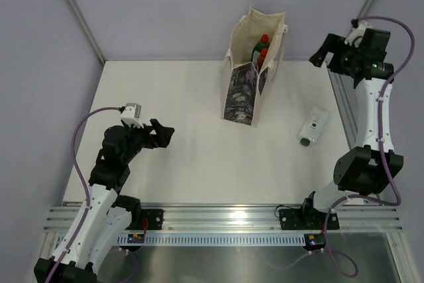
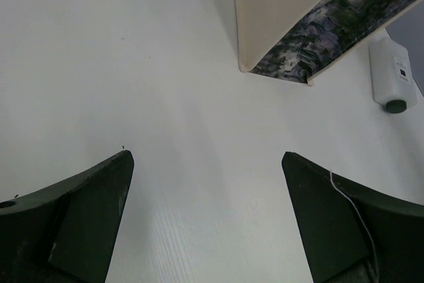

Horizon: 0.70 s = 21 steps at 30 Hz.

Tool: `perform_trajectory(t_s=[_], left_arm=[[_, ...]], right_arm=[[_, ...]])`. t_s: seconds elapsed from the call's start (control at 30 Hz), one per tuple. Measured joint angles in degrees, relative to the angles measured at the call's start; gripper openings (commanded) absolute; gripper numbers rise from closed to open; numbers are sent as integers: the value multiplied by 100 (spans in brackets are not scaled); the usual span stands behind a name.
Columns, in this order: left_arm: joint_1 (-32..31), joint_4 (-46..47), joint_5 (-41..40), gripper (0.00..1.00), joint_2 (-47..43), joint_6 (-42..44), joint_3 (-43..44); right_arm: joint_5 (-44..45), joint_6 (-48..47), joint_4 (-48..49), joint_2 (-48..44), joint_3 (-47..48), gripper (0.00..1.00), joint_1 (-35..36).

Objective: Place the personal care products into the canvas bag

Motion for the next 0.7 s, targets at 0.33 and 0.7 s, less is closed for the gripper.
perform_trajectory(t_s=[0.33,0.7], left_arm=[[0,0,-271,99,216,-68,-52],[0,-57,-258,99,234,-326,-59]], right_arm=[[1860,962,-1325,1147,-1637,100,-1001],[2474,1246,-1683,2188,-1316,99,-334]])
